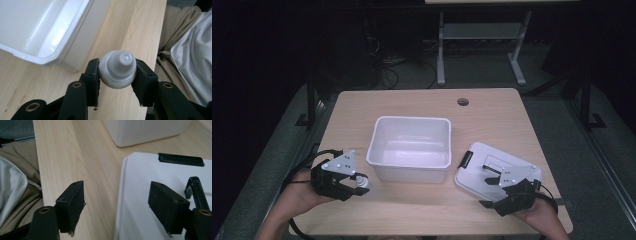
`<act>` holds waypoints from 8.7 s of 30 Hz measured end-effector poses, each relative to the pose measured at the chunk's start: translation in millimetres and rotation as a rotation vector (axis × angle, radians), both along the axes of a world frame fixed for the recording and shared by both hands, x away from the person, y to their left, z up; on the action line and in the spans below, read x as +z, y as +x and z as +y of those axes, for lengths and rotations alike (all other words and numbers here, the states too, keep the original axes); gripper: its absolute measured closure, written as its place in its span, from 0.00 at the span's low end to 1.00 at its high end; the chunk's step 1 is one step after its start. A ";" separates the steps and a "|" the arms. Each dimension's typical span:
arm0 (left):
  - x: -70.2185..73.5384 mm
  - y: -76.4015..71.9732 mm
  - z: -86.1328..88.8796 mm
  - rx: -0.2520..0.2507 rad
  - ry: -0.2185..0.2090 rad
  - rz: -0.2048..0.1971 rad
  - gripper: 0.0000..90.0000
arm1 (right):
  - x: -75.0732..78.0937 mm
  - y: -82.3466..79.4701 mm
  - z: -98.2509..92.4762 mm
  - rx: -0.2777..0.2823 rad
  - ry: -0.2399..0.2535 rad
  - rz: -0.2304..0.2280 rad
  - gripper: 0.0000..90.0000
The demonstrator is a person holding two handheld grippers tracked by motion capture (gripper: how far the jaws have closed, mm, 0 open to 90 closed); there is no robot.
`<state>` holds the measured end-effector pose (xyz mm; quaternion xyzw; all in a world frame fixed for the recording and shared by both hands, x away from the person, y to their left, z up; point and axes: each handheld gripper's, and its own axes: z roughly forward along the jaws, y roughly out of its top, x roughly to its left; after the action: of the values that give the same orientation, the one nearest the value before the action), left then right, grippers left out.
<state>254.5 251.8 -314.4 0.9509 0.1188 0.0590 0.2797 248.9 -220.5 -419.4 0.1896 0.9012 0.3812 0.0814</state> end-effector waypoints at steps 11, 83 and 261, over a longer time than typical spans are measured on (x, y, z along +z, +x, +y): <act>15.0 2.1 2.8 0.015 -0.010 -0.025 0.67 | -0.8 -0.4 1.1 -0.005 -0.004 0.006 0.31; 43.8 68.0 -20.0 0.065 0.011 -0.037 0.67 | 6.0 -0.3 -3.0 0.000 -0.015 -0.023 0.29; -13.4 95.2 -50.8 0.122 0.073 0.011 0.68 | 7.2 -3.7 -14.2 -0.010 0.003 -0.038 0.29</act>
<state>349.7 201.0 -327.8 0.9517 0.1760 0.0748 0.2402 245.2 -234.7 -412.3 0.1871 0.8979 0.3857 0.1002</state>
